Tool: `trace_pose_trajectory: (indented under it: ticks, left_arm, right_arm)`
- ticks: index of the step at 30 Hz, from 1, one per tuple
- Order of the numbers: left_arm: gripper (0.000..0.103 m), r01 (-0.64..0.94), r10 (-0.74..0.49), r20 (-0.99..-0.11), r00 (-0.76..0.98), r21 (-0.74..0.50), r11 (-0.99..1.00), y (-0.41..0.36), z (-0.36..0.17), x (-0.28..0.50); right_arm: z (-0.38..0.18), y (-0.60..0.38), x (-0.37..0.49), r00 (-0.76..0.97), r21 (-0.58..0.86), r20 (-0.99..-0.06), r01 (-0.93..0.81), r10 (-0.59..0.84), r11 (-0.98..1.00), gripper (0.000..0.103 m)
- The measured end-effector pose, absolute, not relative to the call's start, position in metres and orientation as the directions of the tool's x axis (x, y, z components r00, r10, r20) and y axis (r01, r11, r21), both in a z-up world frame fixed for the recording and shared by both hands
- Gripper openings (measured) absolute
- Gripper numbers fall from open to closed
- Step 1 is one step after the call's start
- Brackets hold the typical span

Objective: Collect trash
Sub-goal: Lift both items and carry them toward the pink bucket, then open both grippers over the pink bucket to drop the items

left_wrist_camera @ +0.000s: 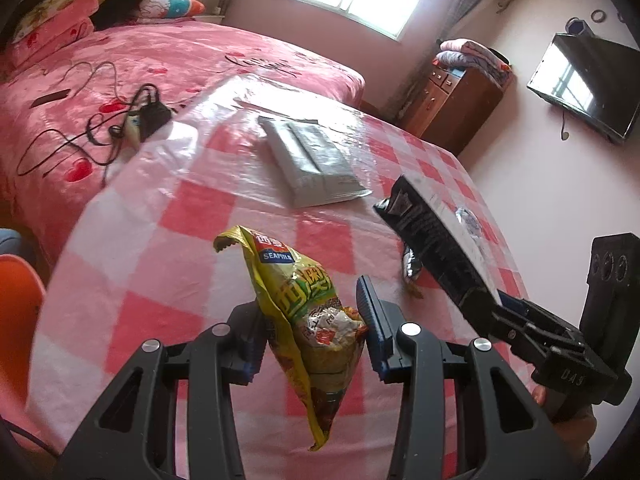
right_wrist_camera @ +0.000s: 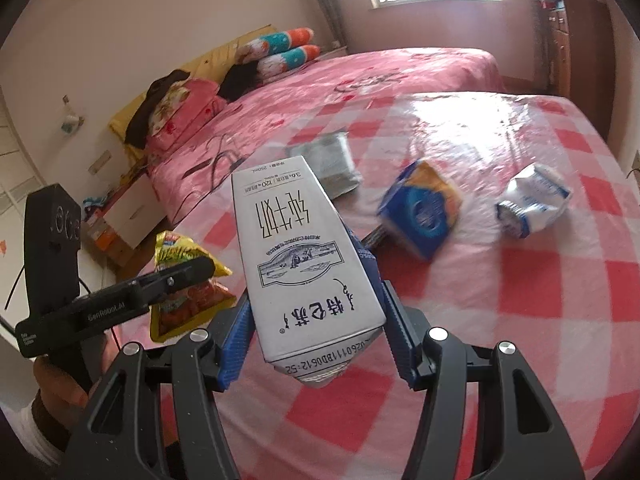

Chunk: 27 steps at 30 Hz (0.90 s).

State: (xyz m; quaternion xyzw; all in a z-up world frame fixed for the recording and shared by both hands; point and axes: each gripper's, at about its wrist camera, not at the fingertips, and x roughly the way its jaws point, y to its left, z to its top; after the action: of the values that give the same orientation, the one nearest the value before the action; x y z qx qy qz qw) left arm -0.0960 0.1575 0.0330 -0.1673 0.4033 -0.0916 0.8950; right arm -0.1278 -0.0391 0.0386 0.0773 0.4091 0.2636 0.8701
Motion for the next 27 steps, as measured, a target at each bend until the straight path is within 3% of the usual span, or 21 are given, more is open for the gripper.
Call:
trace_pose_trajectory:
  ticks: [15, 27]
  left_arm:
    - [0.043, -0.079, -0.229, -0.675, 0.701, -0.393, 0.916, 0.228, 0.038, -0.139]
    - [0.043, -0.278, -0.080, -0.671, 0.737, -0.408, 0.870, 0.323, 0.035, -0.187]
  right_arm:
    - [0.047, 0.056, -0.149, 0.388, 0.348, -0.700, -0.548, 0.600, 0.760, 0.060]
    - [0.046, 0.150, -0.156, 0.246, 0.316, -0.743, -0.691, 0.623, 0.650, 0.060]
